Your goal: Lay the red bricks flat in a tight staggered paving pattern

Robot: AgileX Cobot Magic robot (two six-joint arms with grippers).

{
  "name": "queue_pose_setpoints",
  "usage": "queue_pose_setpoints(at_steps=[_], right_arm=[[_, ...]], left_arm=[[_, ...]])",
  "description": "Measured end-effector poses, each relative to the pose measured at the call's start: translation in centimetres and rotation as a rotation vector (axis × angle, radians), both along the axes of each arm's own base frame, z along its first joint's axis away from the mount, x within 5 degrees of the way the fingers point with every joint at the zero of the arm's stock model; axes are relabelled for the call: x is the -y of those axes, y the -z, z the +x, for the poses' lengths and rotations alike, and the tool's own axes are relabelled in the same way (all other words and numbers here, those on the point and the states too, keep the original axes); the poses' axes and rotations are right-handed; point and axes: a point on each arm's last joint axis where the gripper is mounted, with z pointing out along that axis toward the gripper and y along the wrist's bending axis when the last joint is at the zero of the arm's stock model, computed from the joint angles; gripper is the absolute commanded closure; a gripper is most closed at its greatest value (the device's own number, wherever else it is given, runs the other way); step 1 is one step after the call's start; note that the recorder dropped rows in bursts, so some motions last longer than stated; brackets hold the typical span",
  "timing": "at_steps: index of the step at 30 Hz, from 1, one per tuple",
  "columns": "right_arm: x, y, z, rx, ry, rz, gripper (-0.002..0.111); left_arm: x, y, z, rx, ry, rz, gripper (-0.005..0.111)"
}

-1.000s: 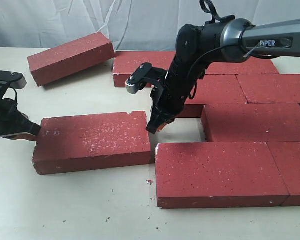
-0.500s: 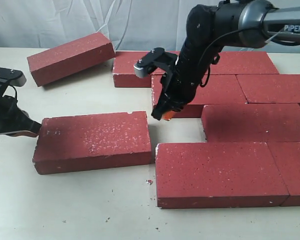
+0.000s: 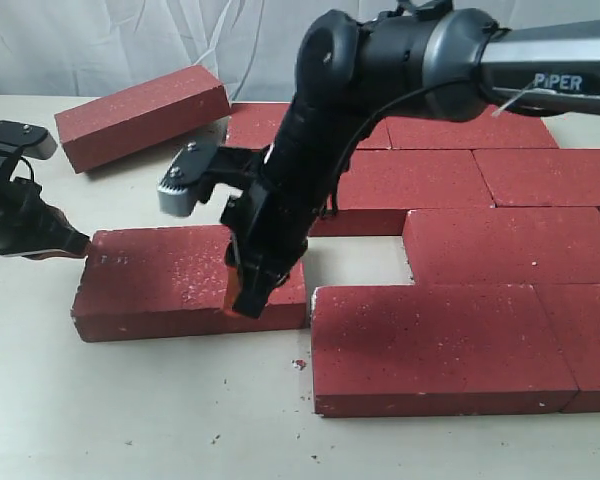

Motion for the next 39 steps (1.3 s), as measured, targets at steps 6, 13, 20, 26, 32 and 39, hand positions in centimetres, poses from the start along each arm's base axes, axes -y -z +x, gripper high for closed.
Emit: queue_pose_setpoints(at_steps=[6, 13, 20, 26, 32, 39], right_arm=[[-1.5, 2.2, -1.8, 0.059, -0.154, -0.13, 0.109], [-1.4, 4.1, -1.1, 0.123, -0.163, -0.212, 0.109], [-1.5, 4.1, -0.9, 0.148, -0.155, -0.204, 0.109], [-1.4, 4.1, -0.7, 0.161, -0.154, -0.209, 0.109], [-1.5, 4.2, -0.2, 0.21, -0.116, -0.219, 0.109], [-1.5, 4.2, 0.2, 0.249, -0.073, -0.218, 0.109]], left_arm=[[-1.8, 0.2, 0.0, -0.018, -0.08, 0.028, 0.107], [-2.7, 0.2, -0.1, -0.045, -0.145, 0.004, 0.107], [-1.2, 1.8, 0.1, -0.101, -0.064, -0.041, 0.107], [0.1, 2.0, 0.6, -0.098, -0.026, -0.051, 0.107], [0.4, 1.9, 0.9, -0.069, -0.012, -0.026, 0.107], [0.4, 1.9, 1.0, -0.057, -0.02, -0.018, 0.107]])
